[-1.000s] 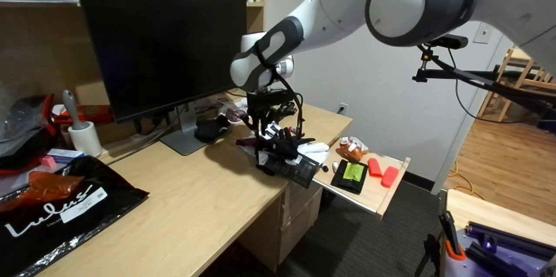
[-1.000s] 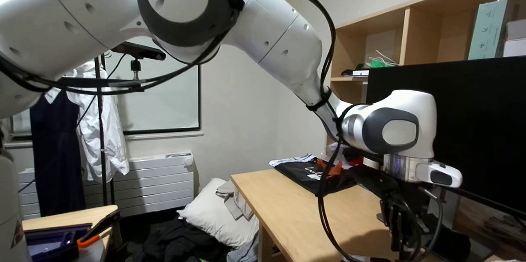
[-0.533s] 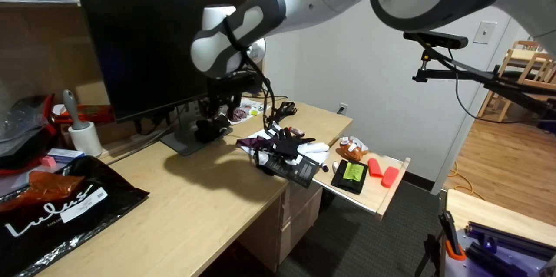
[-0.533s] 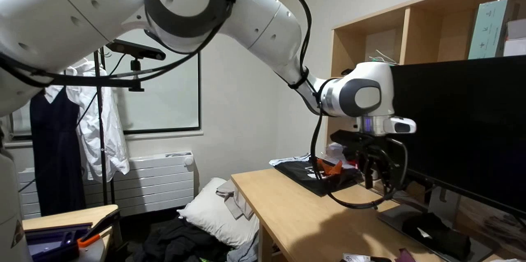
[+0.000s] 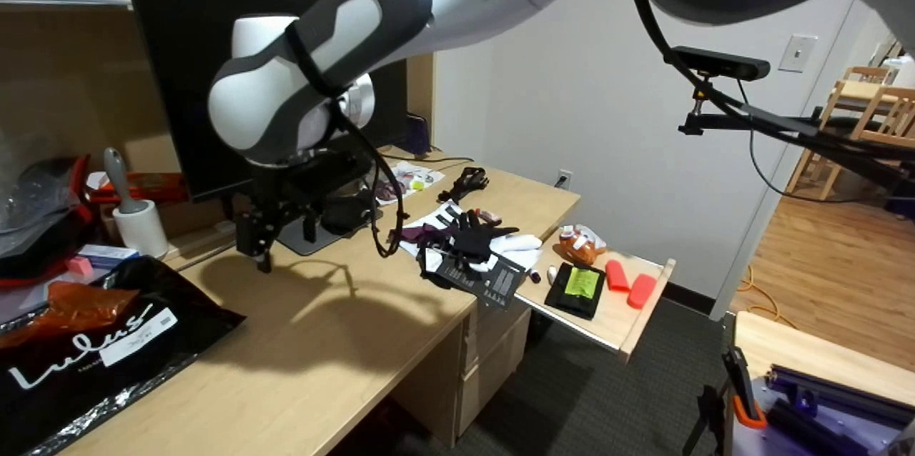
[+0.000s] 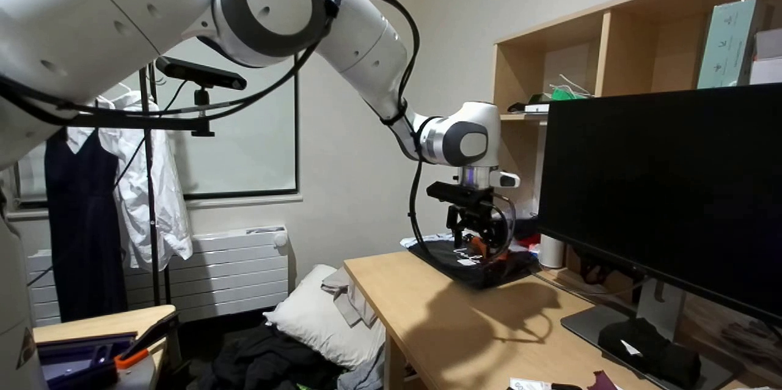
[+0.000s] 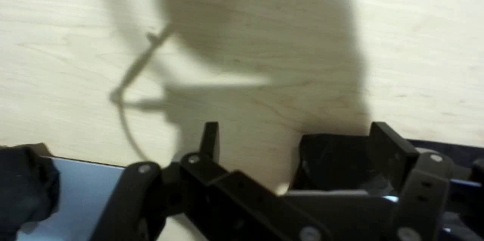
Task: Move the black gloves to the right then move the white object to the right then move the purple cloth to the right
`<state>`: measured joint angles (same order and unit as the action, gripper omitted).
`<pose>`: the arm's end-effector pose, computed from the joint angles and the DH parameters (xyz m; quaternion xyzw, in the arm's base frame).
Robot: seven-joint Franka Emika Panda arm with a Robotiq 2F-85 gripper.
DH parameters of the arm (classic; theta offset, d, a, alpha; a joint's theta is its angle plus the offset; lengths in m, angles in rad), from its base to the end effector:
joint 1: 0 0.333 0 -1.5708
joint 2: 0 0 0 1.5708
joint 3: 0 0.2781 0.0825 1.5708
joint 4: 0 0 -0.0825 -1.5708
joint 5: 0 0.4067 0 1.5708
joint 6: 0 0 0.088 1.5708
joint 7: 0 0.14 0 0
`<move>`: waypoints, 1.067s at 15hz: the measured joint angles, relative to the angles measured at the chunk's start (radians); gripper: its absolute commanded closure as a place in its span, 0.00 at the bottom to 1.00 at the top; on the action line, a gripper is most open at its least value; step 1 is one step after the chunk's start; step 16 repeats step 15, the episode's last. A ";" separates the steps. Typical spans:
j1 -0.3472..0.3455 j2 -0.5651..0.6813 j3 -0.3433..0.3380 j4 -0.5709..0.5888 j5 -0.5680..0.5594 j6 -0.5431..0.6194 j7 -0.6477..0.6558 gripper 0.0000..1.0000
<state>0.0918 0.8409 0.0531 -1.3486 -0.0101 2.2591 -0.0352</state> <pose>0.7323 0.1002 0.1554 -0.9958 -0.0834 -0.0344 0.0174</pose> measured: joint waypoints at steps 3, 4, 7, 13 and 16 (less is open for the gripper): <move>0.017 -0.018 0.014 -0.046 0.000 -0.004 -0.017 0.00; 0.019 -0.027 0.014 -0.062 0.000 -0.003 -0.017 0.00; 0.017 -0.066 0.007 -0.129 0.000 0.029 -0.017 0.00; 0.010 -0.201 0.009 -0.358 0.001 0.145 -0.017 0.00; 0.010 -0.230 0.011 -0.402 0.001 0.152 -0.017 0.00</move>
